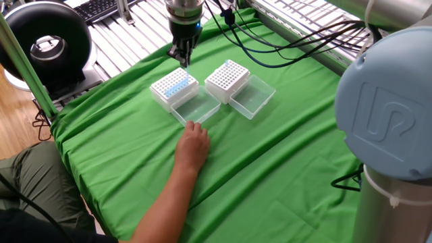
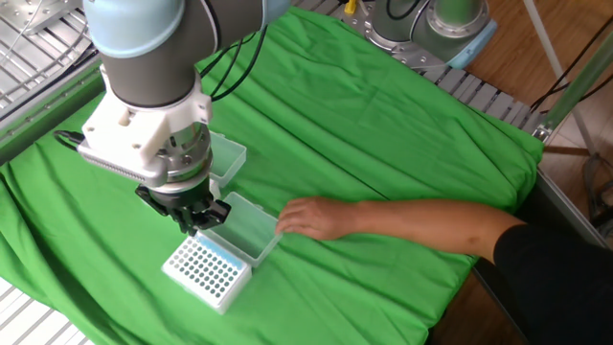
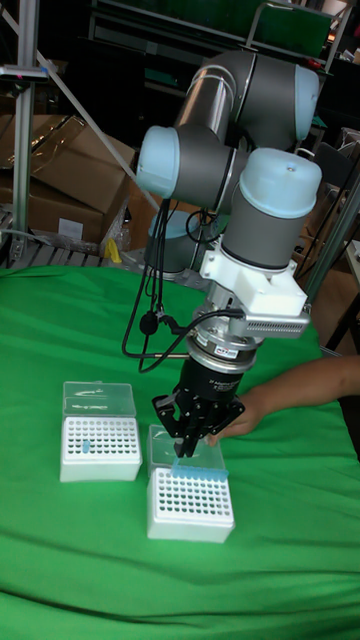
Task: Insert a medium pipette tip into the holder for medium pipette tips
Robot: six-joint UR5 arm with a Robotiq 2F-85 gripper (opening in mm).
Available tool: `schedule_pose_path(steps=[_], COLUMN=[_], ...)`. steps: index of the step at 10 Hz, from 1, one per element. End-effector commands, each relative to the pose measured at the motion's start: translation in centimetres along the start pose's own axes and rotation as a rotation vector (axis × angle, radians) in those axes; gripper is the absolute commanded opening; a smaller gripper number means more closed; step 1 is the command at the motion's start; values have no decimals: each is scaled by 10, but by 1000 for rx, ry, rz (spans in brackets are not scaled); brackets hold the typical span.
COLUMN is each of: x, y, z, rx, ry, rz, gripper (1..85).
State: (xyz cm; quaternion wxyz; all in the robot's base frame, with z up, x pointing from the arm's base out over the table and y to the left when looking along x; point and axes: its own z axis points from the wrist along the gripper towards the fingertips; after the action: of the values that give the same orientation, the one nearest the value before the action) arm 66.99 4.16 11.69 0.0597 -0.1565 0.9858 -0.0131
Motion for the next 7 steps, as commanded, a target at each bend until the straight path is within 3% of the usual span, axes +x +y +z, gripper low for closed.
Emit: schedule_pose_path(steps=[1,5,6,7], x=[1,3,9,11], y=[1,-2,-1,-2], z=[4,13,18,24], rx=[-9,-9,-26,-42], ry=[-12,-26,-16,-26], rz=[3,-14,-46,-82], gripper=[10,13,87,270])
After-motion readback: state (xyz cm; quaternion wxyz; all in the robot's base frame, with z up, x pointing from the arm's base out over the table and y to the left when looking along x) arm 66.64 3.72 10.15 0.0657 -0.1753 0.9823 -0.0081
